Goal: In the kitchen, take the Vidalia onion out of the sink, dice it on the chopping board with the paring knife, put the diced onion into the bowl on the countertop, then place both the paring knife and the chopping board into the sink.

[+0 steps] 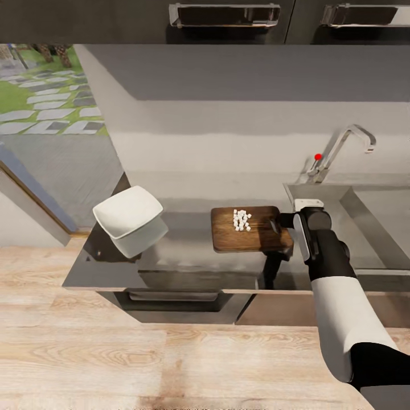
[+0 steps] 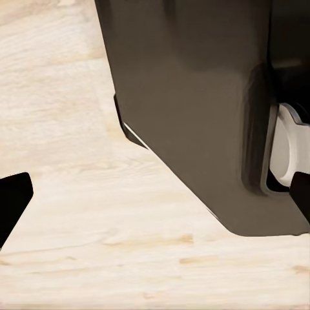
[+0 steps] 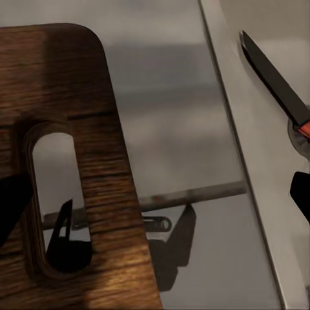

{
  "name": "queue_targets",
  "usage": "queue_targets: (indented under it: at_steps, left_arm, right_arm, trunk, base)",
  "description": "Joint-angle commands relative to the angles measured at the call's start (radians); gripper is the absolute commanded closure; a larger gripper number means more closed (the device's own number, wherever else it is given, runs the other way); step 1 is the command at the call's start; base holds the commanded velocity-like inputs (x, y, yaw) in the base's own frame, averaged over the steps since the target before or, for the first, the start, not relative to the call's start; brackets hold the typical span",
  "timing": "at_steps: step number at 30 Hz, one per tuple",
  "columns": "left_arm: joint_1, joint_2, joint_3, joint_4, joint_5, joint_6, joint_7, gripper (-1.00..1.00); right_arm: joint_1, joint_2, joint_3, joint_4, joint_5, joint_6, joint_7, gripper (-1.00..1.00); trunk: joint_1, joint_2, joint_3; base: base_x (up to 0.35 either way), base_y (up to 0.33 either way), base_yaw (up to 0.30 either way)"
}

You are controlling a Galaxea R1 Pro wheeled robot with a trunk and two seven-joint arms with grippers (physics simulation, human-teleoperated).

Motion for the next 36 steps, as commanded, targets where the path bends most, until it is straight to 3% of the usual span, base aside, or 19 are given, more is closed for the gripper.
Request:
queue_targets:
  at_steps: [1, 36]
  left_arm:
    - [-0.002, -0.001, -0.008, 0.005, 0.007, -0.007, 0.001, -1.0]
    - [-0.002, 0.001, -0.008, 0.005, 0.007, -0.007, 0.001, -1.0]
  right_arm:
    - [-0.001, 0.0, 0.0, -0.001, 0.007, 0.005, 0.003, -1.0]
    - [-0.001, 0.0, 0.0, -0.001, 0.007, 0.005, 0.003, -1.0]
  trunk:
    - [0.0, -0.002, -0.003]
    - [0.0, -0.002, -0.056]
  base:
    - [-0.011, 0.0, 0.0]
    - [0.0, 0.0, 0.0]
